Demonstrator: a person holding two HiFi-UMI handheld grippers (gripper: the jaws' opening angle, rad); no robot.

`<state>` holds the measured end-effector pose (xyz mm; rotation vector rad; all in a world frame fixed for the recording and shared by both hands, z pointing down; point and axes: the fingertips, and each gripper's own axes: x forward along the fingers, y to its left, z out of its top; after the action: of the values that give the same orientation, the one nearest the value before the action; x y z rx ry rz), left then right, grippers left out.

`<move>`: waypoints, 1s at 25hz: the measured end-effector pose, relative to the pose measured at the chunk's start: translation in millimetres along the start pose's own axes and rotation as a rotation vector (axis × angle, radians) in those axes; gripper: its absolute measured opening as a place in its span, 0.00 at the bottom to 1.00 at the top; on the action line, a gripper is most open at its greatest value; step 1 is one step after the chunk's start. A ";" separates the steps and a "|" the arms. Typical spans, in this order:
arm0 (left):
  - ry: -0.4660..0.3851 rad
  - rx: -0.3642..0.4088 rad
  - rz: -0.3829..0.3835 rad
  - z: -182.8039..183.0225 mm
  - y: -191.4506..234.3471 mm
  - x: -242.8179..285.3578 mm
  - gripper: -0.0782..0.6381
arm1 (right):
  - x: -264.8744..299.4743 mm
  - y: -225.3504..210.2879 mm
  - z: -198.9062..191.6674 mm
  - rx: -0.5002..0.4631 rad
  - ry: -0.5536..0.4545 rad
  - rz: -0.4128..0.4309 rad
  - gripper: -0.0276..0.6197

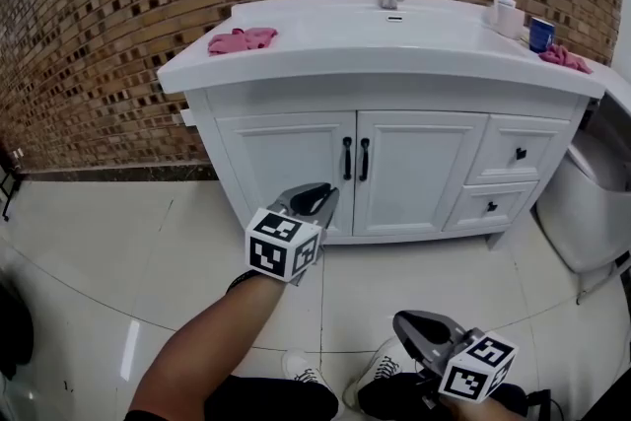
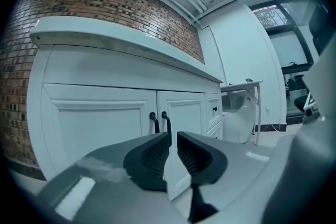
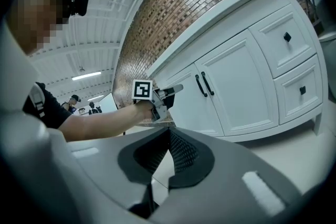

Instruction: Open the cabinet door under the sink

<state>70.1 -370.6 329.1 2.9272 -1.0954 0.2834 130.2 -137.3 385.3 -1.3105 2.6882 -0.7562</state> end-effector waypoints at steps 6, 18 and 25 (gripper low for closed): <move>0.030 0.029 0.009 -4.2 13.1 47.0 0.19 | 0.0 -5.1 -8.1 0.002 0.034 0.004 0.05; 0.018 -0.021 0.013 -4.0 37.0 100.9 0.22 | -8.4 -35.5 -8.5 0.013 0.041 -0.017 0.05; 0.003 -0.074 0.021 -7.9 39.7 116.8 0.19 | -7.9 -29.9 -1.9 0.004 0.027 -0.005 0.05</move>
<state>129.4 -476.1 354.3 2.8519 -1.1121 0.2416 156.5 -146.1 399.2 -1.3154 2.7036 -0.7846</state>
